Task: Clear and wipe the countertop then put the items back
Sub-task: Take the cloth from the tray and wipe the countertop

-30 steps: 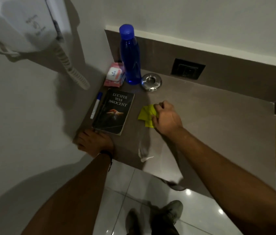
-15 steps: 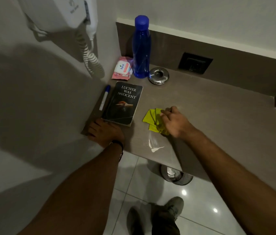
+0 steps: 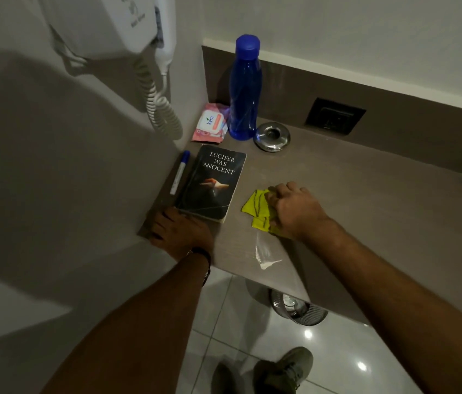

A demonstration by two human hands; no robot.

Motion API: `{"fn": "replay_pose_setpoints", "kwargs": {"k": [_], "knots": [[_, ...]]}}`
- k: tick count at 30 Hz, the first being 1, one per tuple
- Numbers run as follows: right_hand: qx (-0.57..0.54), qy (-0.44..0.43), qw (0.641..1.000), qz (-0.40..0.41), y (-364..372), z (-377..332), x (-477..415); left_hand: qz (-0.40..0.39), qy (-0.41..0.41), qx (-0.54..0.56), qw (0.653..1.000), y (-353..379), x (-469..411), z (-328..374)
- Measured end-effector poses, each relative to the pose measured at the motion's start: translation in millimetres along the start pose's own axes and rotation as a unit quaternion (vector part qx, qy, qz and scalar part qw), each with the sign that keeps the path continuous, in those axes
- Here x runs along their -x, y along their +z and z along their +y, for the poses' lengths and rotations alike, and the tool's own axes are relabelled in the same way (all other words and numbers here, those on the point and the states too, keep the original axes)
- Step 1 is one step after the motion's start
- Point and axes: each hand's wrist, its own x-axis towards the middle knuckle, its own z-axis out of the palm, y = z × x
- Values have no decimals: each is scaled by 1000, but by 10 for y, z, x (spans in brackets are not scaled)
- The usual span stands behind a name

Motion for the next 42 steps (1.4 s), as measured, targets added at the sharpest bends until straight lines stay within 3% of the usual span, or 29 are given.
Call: {"fn": "replay_pose_setpoints", "kwargs": {"k": [11,18,22,26,30,35,42], "knots": [[-111,-95,989,30,186,-656,434,13,4,2,1000,-58,13,35],[-140,-93,986,8,204,-510,738,9,6,3,1000,-3,10,3],[-244,9,969,37,124,2,493,-14,-1,-15,1000,20,-14,-8],[-201,168,960,101,149,658,101,-7,5,-16,1000,28,-11,-10],[-182,199,960,76,235,746,-96,13,4,-9,1000,37,-16,3],[-216,120,966,73,270,386,122,-1,1,4,1000,5,-15,3],[-245,-52,964,87,423,-874,662,-28,-2,4,1000,-96,7,46]]}}
